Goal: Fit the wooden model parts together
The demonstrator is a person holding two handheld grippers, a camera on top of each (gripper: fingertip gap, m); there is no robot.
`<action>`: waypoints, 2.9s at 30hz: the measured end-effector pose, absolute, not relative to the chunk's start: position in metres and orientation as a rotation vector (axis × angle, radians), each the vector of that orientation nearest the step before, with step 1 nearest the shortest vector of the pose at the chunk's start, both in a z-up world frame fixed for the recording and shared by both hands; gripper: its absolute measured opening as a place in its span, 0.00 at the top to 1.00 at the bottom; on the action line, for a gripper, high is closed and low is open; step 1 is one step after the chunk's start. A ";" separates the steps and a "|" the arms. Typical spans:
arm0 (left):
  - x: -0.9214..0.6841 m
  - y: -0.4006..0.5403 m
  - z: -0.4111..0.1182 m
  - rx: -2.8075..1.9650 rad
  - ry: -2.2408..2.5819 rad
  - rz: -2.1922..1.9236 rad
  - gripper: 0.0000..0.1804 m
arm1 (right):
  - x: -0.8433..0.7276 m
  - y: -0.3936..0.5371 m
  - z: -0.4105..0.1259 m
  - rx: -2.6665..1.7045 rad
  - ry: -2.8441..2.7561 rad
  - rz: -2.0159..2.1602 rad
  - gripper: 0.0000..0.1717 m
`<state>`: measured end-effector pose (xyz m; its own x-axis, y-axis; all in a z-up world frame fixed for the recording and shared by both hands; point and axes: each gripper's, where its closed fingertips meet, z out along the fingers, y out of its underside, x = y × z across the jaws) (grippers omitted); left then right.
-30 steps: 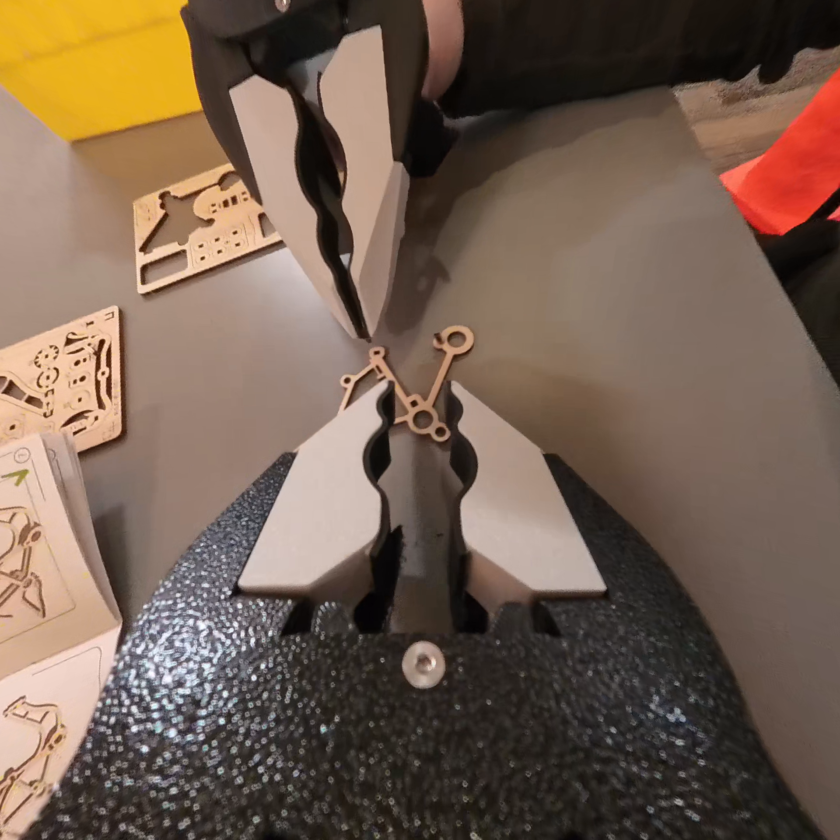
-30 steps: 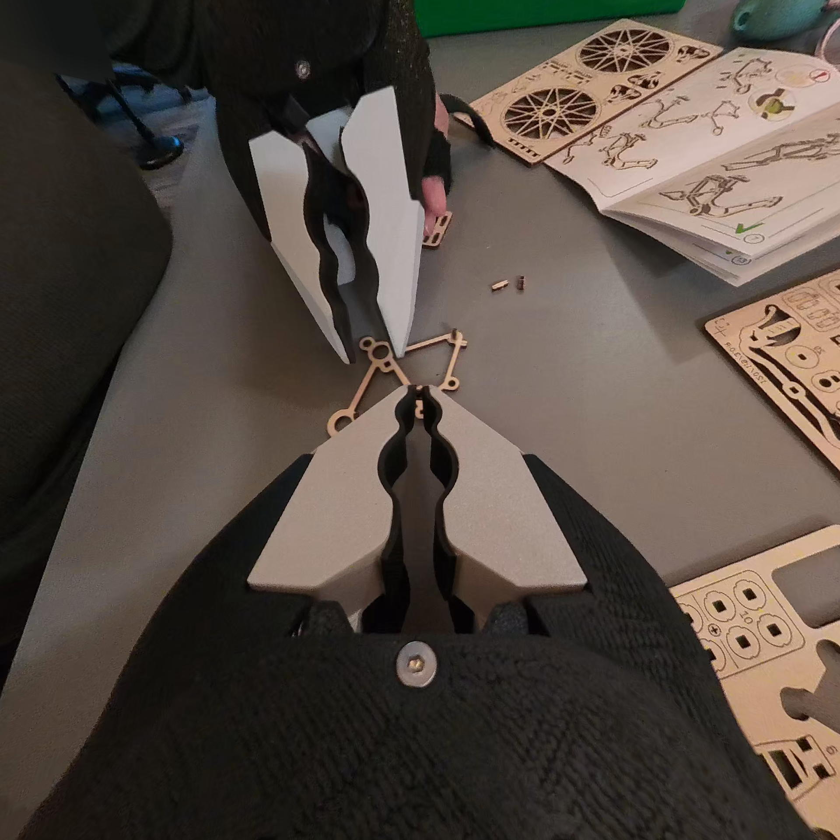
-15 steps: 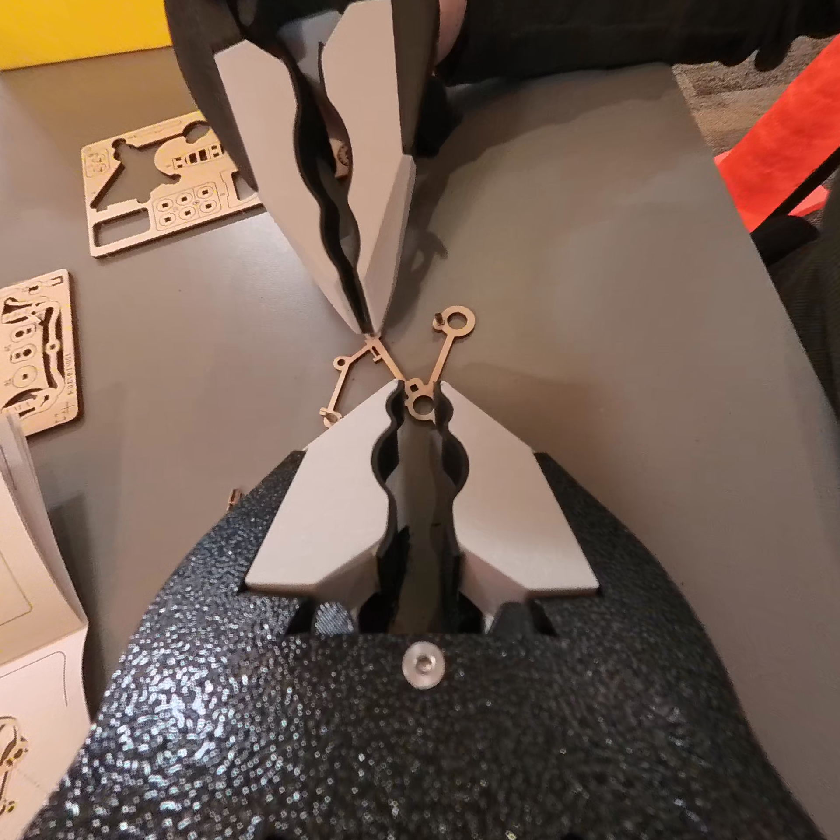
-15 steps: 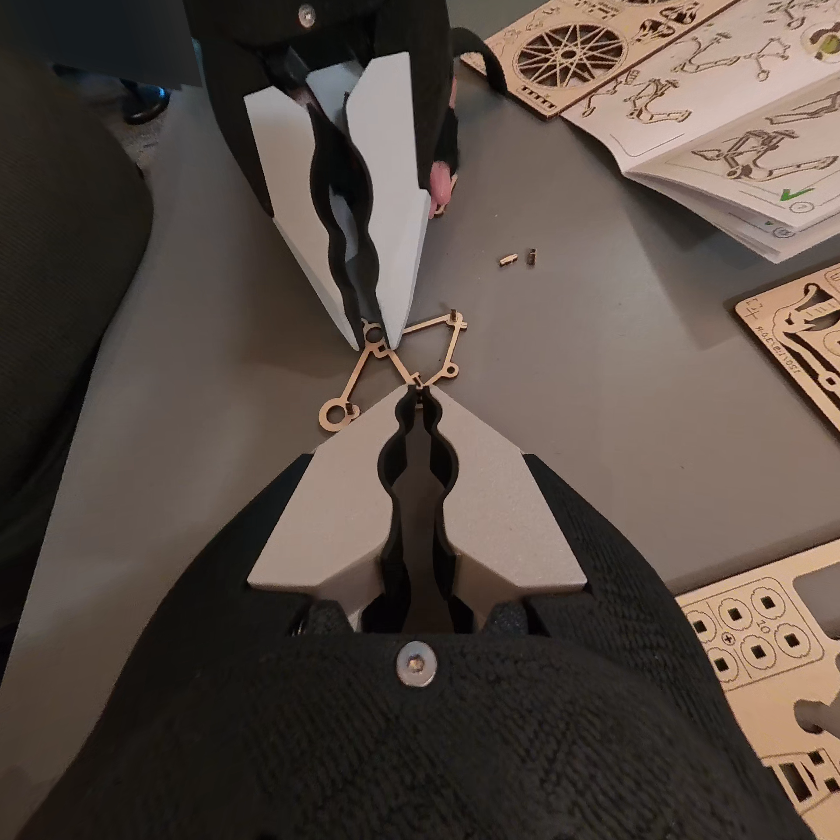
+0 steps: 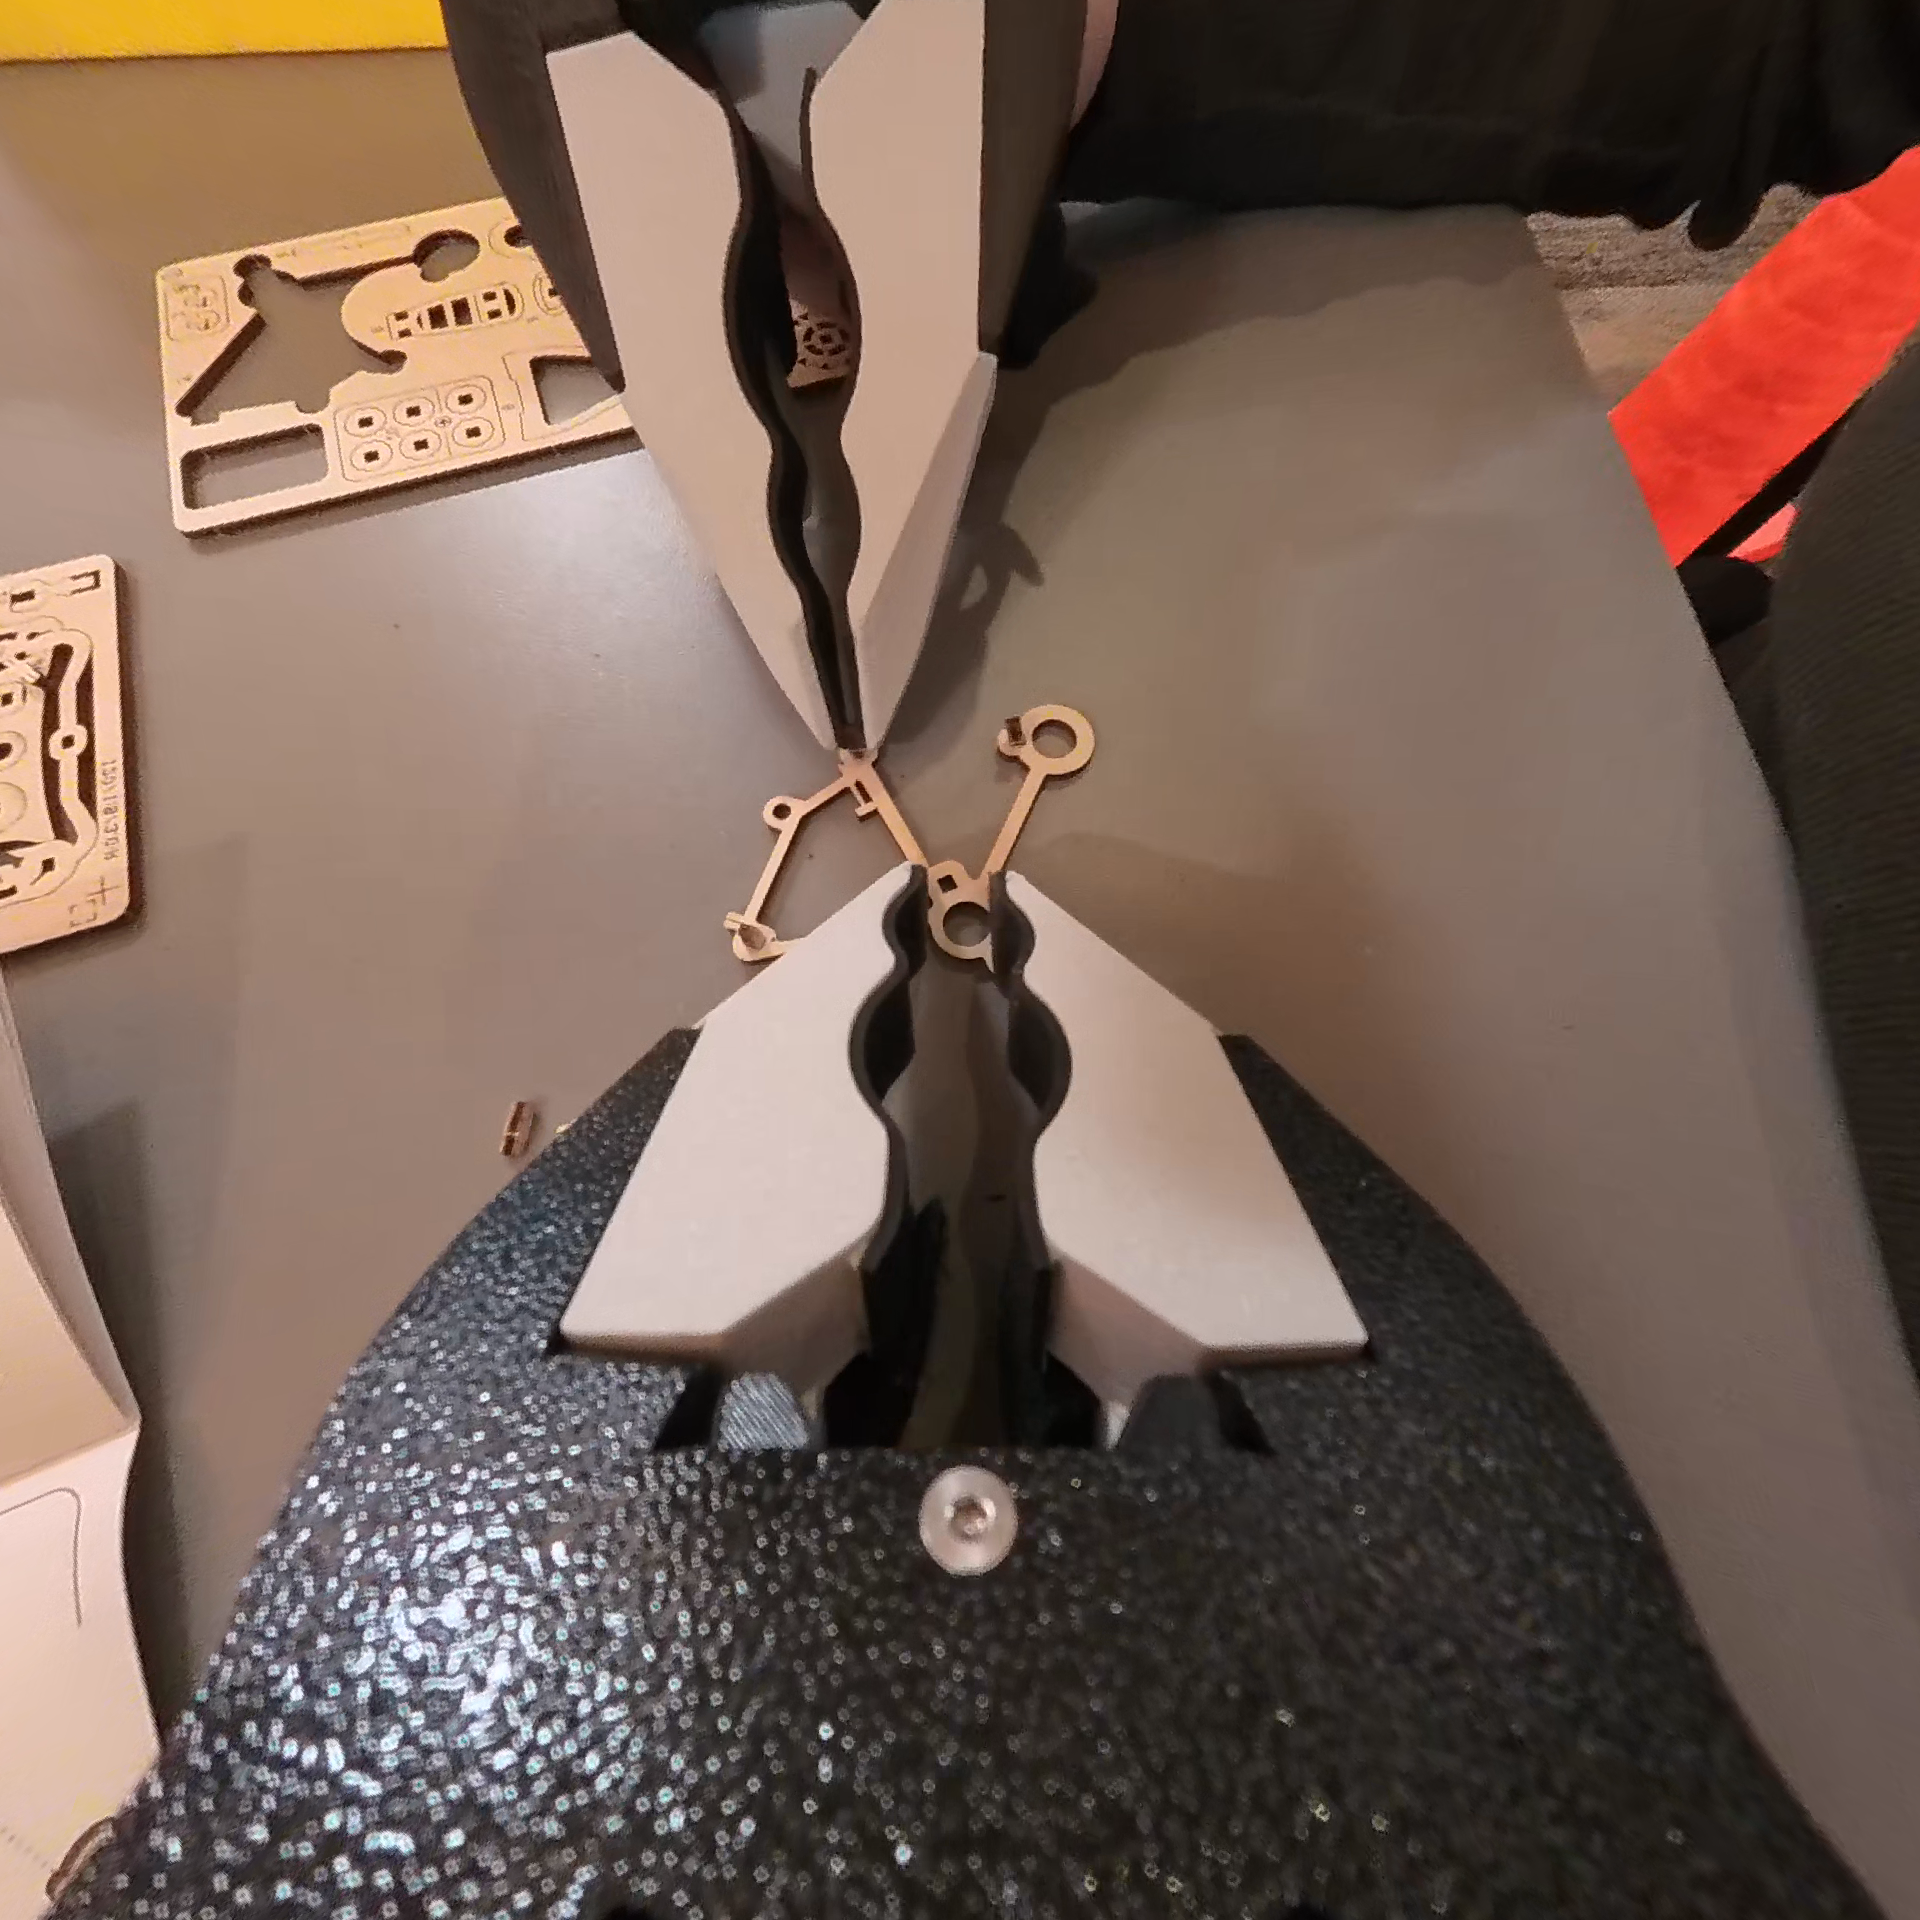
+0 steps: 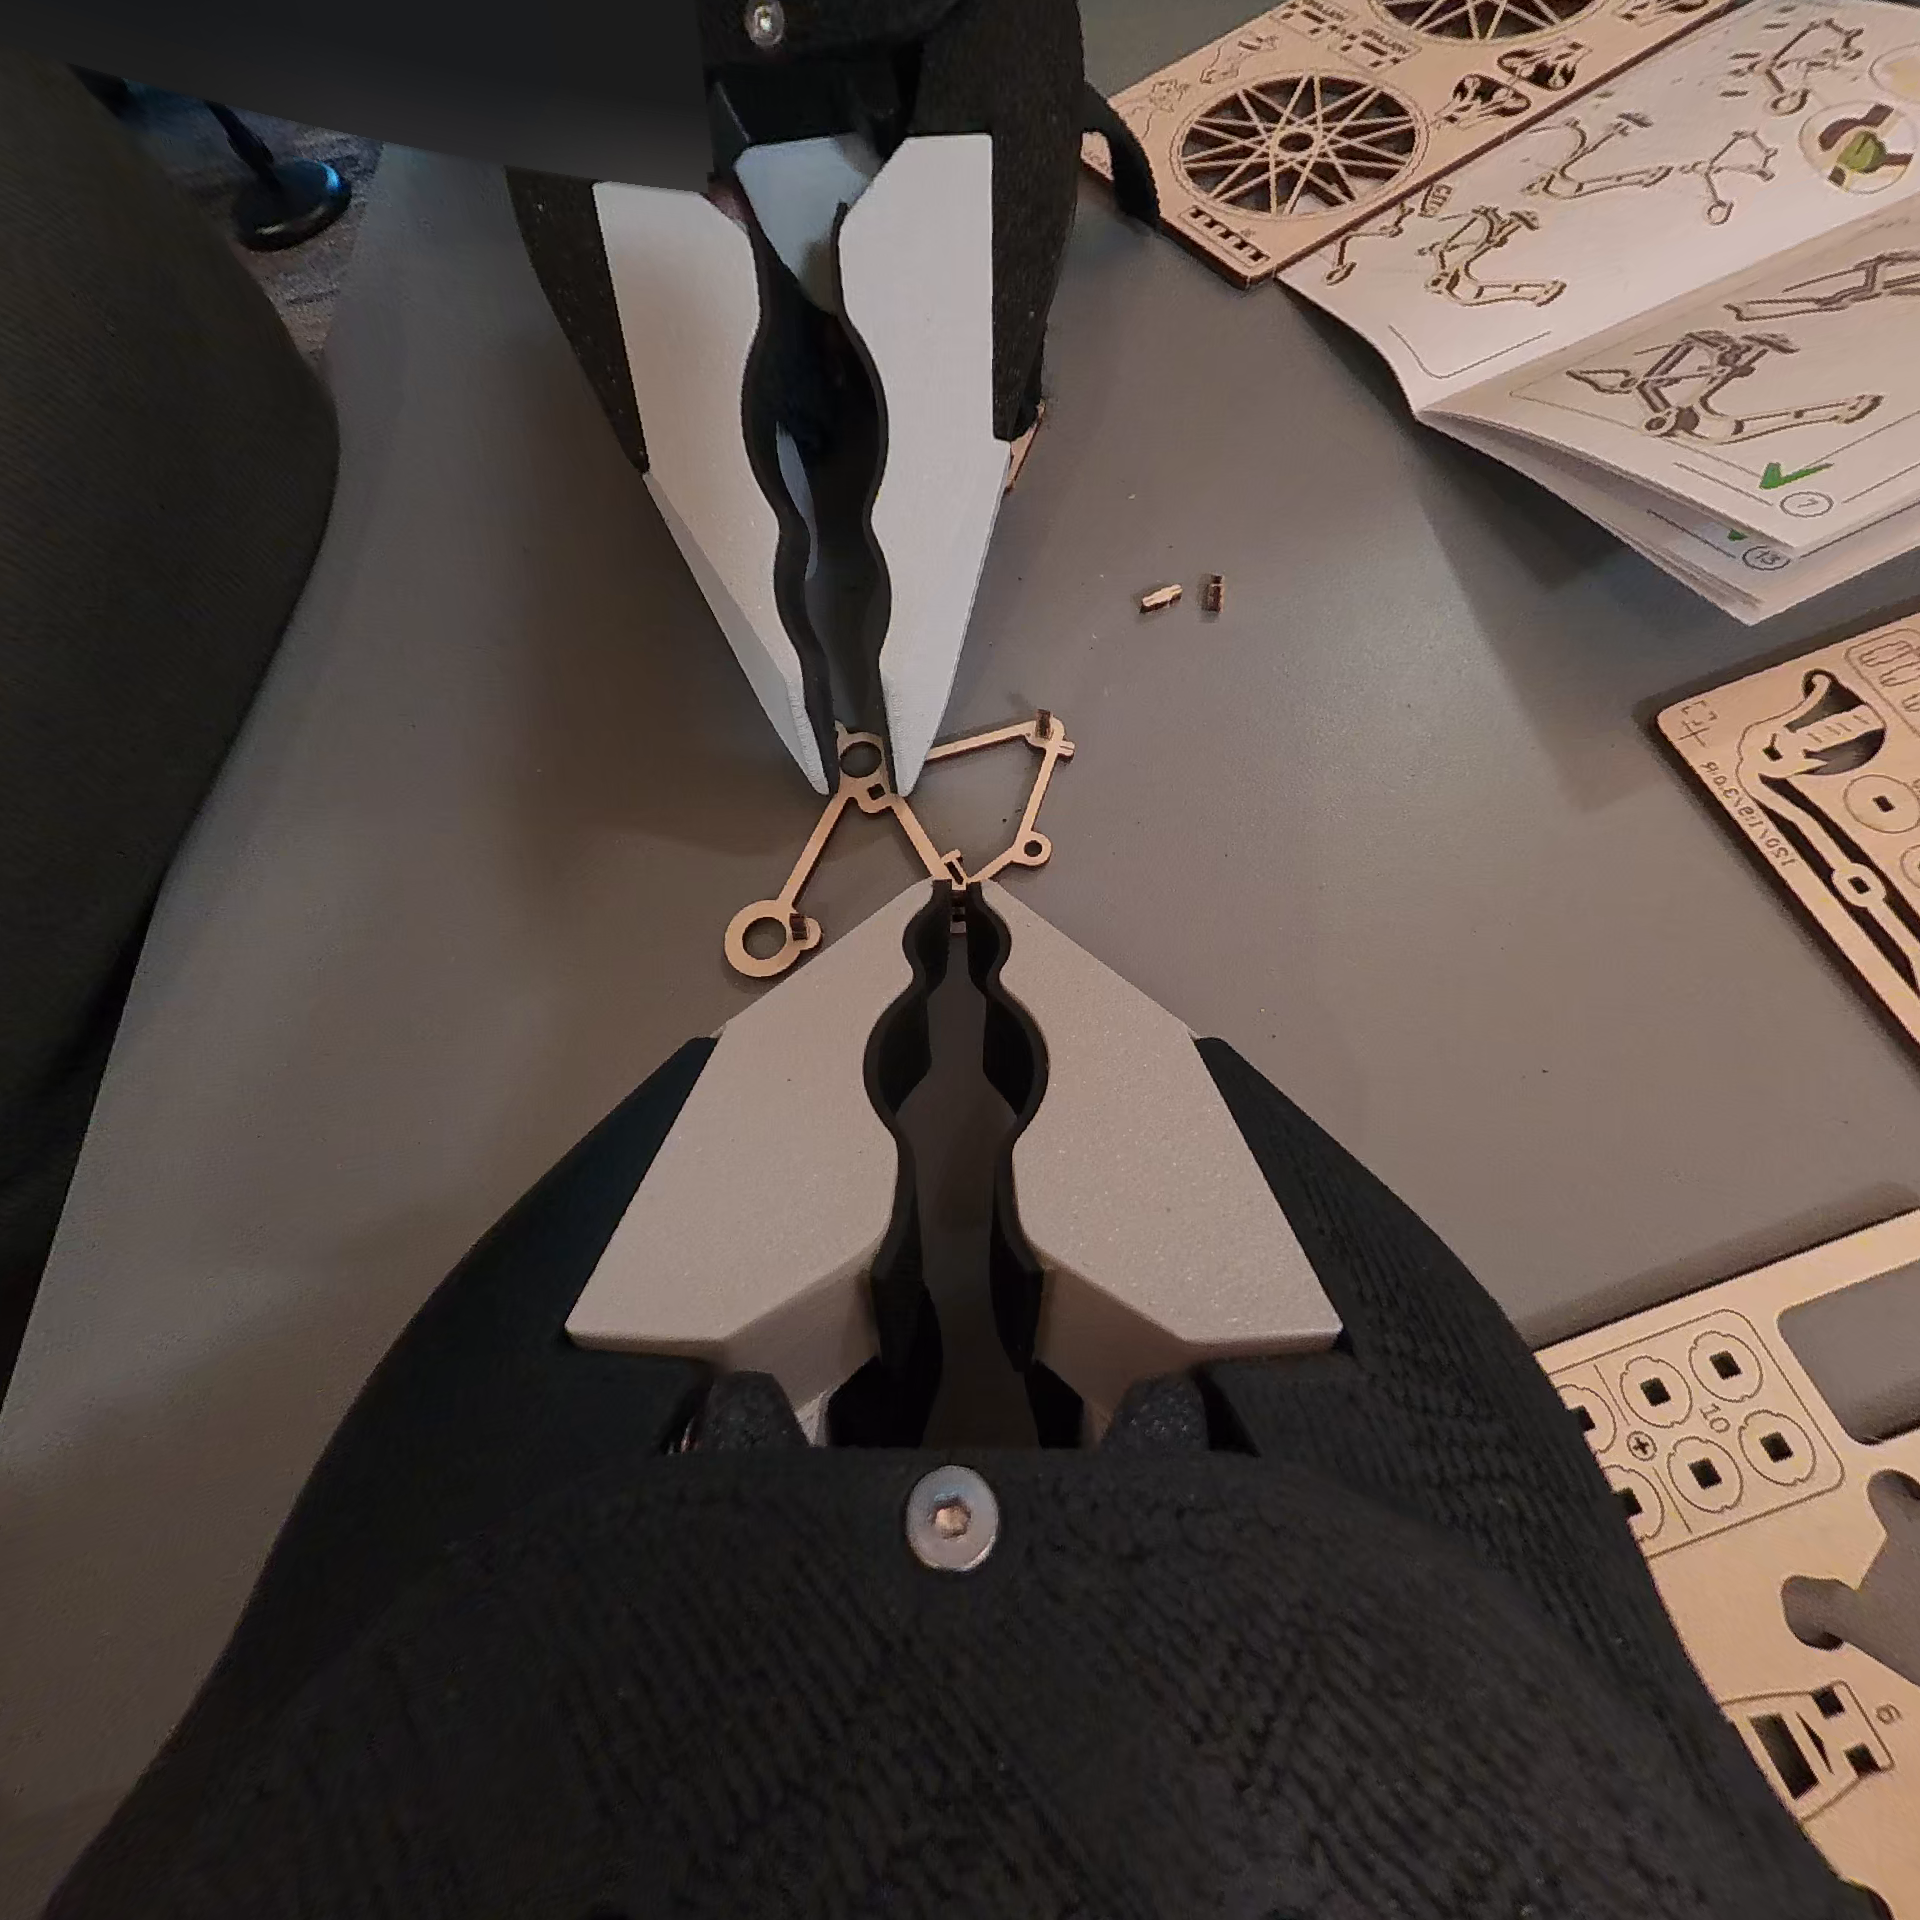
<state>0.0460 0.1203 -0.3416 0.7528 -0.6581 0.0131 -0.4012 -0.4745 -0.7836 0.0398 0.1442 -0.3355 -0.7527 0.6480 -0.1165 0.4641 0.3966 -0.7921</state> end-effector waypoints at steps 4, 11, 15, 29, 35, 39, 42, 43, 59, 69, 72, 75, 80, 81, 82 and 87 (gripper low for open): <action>0.046 0.120 -0.342 -2.130 0.789 -0.399 0.95 | 0.039 0.145 -0.335 -0.986 -2.437 1.275 0.99; 0.046 0.121 -0.342 -2.132 0.782 -0.396 0.95 | 0.041 0.145 -0.335 -0.960 -2.429 1.257 0.99; 0.046 0.121 -0.342 -2.132 0.777 -0.394 0.95 | 0.040 0.146 -0.334 -0.968 -2.420 1.266 0.99; 0.046 0.122 -0.342 -2.133 0.773 -0.392 0.95 | 0.041 0.146 -0.337 -0.946 -2.432 1.220 0.99; 0.046 0.122 -0.341 -2.133 0.773 -0.392 0.95 | 0.041 0.147 -0.338 -0.901 -2.443 1.118 0.99; 0.046 0.122 -0.341 -2.134 0.774 -0.392 0.95 | 0.040 0.146 -0.338 -0.923 -2.452 1.072 0.99; 0.046 0.122 -0.341 -2.134 0.774 -0.392 0.95 | 0.040 0.146 -0.339 -0.932 -2.464 1.020 0.99; 0.046 0.122 -0.341 -2.134 0.774 -0.392 0.95 | 0.040 0.146 -0.339 -0.933 -2.462 1.018 0.99; 0.046 0.122 -0.341 -2.135 0.772 -0.393 0.95 | 0.041 0.146 -0.339 -0.949 -2.445 1.139 0.99; 0.046 0.122 -0.341 -2.135 0.770 -0.393 0.95 | 0.041 0.146 -0.340 -0.968 -2.440 1.211 0.99; 0.046 0.122 -0.341 -2.135 0.769 -0.393 0.95 | 0.043 0.146 -0.340 -0.971 -2.454 1.232 0.99; 0.045 0.122 -0.341 -2.137 0.764 -0.388 0.95 | 0.041 0.147 -0.340 -0.942 -2.435 1.198 0.99; 0.045 0.123 -0.341 -2.138 0.765 -0.389 0.95 | 0.042 0.147 -0.340 -0.974 -2.452 1.230 0.99; 0.045 0.123 -0.341 -2.138 0.766 -0.390 0.95 | 0.042 0.147 -0.340 -0.990 -2.458 1.246 0.99; 0.045 0.123 -0.341 -2.138 0.766 -0.390 0.95 | 0.042 0.147 -0.340 -0.997 -2.460 1.252 0.99; 0.045 0.123 -0.341 -2.139 0.761 -0.386 0.95 | 0.041 0.147 -0.340 -0.987 -2.447 1.210 0.99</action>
<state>0.0448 0.1228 -0.3413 0.7710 -0.6367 0.0138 -0.3876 -0.4864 -0.7830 0.0413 0.1474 -0.3401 -0.7437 0.6637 -0.0802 0.4665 0.4293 -0.7733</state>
